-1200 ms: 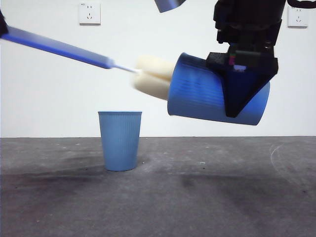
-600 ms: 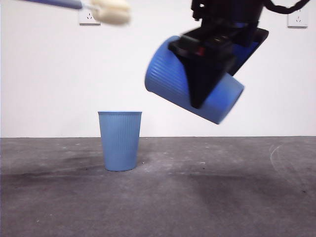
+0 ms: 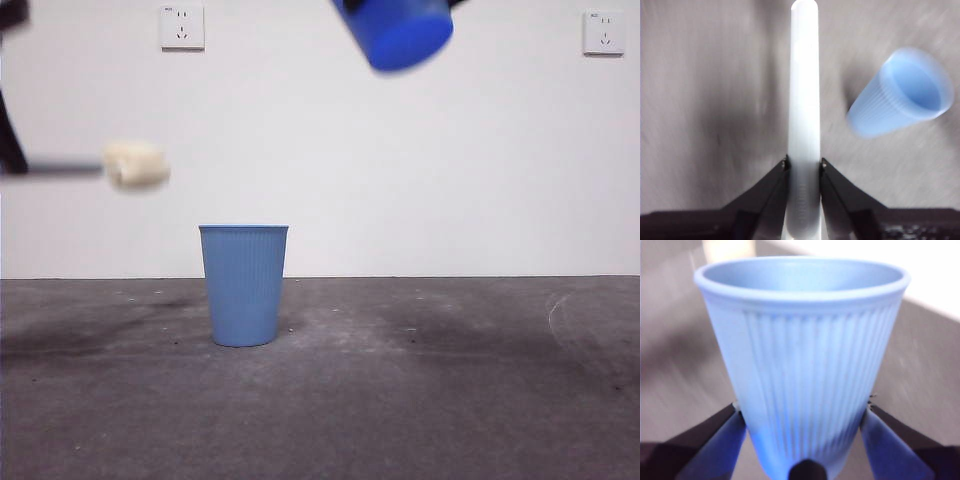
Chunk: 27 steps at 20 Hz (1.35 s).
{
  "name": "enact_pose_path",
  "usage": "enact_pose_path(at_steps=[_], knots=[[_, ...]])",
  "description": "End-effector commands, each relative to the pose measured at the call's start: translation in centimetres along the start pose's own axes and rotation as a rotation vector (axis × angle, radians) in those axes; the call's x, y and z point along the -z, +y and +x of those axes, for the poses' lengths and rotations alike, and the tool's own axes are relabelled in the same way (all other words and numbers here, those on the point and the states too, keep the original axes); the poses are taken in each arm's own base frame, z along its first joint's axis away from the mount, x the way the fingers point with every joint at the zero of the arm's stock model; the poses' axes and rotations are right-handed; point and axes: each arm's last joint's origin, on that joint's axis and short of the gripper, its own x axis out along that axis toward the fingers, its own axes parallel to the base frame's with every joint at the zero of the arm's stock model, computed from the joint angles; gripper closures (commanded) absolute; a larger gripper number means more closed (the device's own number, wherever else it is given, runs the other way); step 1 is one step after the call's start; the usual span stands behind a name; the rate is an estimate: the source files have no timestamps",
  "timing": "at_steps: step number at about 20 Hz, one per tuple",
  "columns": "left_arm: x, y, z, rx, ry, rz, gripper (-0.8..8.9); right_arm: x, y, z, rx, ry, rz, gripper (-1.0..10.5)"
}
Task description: Pick up the cup brush,pick up the cup,insert the brush into the cup,clean the cup,put the cup brush back,put the cup back to the fixed position on the table
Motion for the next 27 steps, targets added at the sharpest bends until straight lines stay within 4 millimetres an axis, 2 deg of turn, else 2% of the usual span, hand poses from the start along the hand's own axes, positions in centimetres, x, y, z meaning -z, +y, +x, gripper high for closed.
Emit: enact_pose_path(at_steps=[1, 6, 9, 13, 19, 27], knots=[[0.5, 0.2, 2.3, 0.019, 0.023, -0.055, 8.22, -0.8, -0.2, -0.7, -0.027, -0.073, 0.056, 9.6], [0.8, -0.2, 6.8, -0.017, 0.068, -0.079, 8.22, -0.6, -0.2, -0.8, -0.028, -0.06, 0.053, 9.6], [1.3, -0.9, 8.7, -0.055, 0.074, -0.055, 8.22, -0.6, -0.2, -0.8, -0.028, -0.058, 0.051, 9.6], [1.7, -2.0, 10.4, -0.057, 0.048, -0.04, 8.22, -0.5, -0.3, -0.8, -0.027, -0.046, 0.045, 9.6], [3.1, -2.7, 12.7, -0.094, 0.09, -0.025, 8.22, -0.4, -0.3, -0.8, -0.019, -0.042, 0.042, 9.6], [4.1, -2.5, 14.6, -0.129, 0.11, -0.042, 8.22, 0.0, -0.3, -0.8, -0.016, 0.0, 0.019, 9.6]])
